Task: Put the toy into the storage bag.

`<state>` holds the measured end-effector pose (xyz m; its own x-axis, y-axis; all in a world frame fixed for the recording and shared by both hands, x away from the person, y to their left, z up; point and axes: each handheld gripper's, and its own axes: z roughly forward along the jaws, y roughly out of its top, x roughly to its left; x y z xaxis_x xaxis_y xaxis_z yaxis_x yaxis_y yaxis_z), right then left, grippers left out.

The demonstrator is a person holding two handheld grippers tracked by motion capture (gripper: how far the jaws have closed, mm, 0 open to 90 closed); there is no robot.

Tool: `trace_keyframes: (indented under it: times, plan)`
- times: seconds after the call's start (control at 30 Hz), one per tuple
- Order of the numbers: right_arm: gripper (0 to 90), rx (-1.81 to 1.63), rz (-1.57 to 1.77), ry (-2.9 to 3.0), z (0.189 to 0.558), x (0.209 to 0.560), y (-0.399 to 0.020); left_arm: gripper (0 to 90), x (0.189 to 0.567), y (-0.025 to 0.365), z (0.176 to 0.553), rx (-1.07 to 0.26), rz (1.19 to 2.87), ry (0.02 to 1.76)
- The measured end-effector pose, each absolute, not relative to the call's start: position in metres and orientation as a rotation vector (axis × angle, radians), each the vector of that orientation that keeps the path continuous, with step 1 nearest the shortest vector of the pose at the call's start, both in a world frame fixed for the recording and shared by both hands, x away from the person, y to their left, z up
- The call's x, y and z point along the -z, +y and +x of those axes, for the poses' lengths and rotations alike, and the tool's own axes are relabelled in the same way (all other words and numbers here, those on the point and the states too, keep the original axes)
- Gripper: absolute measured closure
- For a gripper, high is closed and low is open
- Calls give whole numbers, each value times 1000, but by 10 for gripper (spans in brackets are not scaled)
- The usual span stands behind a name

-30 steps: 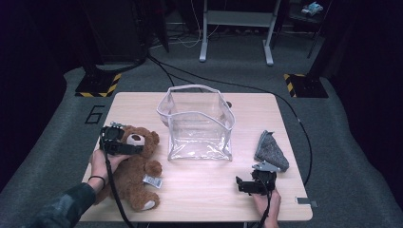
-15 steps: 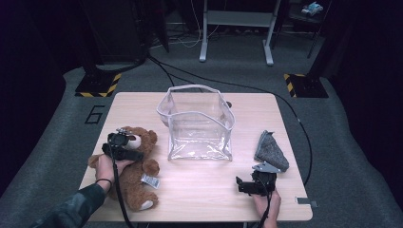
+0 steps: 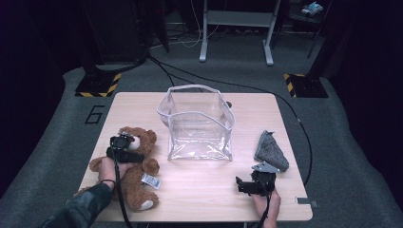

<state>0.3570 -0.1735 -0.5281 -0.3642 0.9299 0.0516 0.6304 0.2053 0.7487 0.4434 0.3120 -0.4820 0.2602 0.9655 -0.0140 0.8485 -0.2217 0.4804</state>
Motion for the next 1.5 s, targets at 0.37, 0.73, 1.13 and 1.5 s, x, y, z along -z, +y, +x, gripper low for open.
trace_keyframes:
  times: [0.37,0.73,1.13,1.5]
  plan:
    - [40,-972,1444,2101,359,529,-172,365,480,314,435,-464,2164,1548]
    - [45,-976,1446,2107,359,529,-173,421,467,329,426,-467,2071,1467]
    - [50,-979,1447,2107,359,529,-173,436,440,335,421,-496,1974,1387]
    - [54,-978,1447,2107,359,529,-173,442,419,346,417,-534,1870,1361]
